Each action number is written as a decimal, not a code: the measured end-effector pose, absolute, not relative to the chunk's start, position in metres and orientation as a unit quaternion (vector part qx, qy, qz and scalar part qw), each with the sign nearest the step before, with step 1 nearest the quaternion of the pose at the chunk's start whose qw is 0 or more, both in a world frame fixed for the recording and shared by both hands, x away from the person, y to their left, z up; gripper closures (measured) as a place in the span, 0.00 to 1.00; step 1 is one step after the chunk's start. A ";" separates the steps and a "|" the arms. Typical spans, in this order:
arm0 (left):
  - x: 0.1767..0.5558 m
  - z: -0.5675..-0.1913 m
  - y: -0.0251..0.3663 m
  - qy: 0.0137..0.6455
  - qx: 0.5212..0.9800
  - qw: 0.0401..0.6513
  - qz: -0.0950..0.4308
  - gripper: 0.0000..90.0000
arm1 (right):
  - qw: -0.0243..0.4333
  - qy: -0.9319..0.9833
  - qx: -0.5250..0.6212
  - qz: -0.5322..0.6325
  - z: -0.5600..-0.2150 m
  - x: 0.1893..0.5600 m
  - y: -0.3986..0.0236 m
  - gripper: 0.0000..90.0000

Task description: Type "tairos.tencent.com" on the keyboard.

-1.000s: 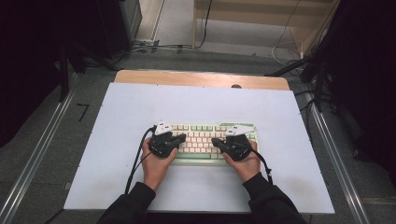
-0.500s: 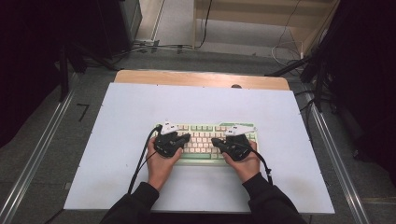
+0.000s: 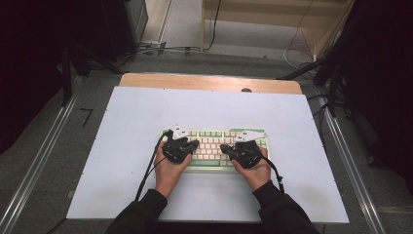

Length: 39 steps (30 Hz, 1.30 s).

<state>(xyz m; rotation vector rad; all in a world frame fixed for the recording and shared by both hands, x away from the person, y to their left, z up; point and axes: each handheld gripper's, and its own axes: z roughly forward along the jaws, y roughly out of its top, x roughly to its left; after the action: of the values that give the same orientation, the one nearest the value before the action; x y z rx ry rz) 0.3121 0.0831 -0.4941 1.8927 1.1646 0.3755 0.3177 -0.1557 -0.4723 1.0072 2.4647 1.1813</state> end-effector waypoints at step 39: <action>0.307 -0.491 0.119 0.497 0.733 0.438 0.156 1.00 | 0.114 0.840 0.342 0.406 -0.471 0.317 -0.156 0.98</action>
<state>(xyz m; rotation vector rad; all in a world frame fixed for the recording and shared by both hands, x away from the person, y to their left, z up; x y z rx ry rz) 0.3073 0.1194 -0.4914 1.8213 1.2342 0.3884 0.3170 -0.1561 -0.4711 1.0035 2.4619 1.1897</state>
